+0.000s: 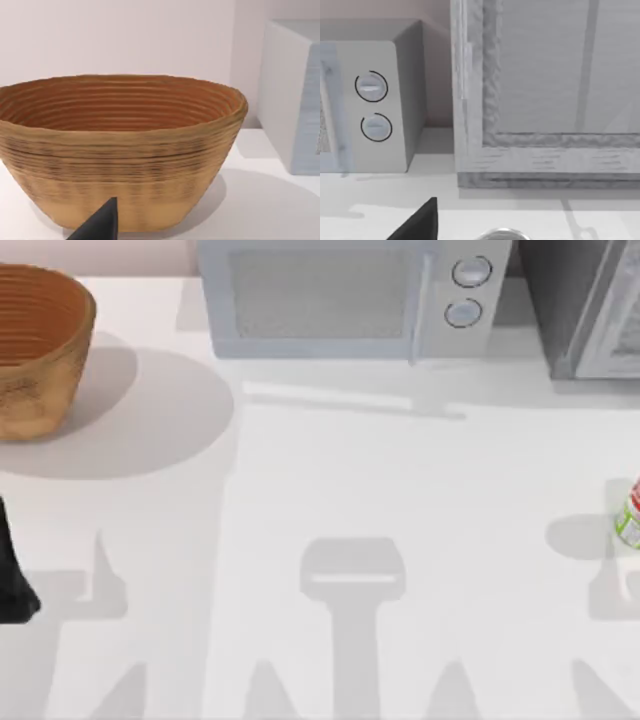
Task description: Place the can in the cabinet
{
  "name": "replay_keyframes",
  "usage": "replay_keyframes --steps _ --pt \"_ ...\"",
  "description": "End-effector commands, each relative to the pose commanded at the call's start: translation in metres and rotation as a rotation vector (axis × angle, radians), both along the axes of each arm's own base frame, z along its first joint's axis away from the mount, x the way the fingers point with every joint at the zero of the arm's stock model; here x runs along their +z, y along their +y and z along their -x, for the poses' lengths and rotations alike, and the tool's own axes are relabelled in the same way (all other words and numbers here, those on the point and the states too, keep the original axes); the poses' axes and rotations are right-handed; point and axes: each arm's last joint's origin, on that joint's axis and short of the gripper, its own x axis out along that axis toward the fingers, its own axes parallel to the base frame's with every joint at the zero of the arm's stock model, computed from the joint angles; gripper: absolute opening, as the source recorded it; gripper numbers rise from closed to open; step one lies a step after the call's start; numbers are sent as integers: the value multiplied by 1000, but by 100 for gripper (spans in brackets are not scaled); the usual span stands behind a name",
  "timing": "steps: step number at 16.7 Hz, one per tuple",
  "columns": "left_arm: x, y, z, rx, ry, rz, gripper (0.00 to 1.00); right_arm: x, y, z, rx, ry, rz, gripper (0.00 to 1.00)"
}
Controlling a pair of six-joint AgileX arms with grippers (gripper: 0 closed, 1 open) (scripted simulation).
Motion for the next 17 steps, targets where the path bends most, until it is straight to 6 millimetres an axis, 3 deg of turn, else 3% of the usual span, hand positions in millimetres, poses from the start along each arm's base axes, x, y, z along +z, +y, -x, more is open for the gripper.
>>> replay_keyframes --steps 7,13,17 --pt "0 0 0 0 0 0 100 -3 1 -9 -3 43 5 100" --pt "0 0 0 0 0 0 100 -7 2 -36 -20 100 -5 100" --pt "0 0 0 0 0 0 100 -20 5 -58 -27 145 -9 100"
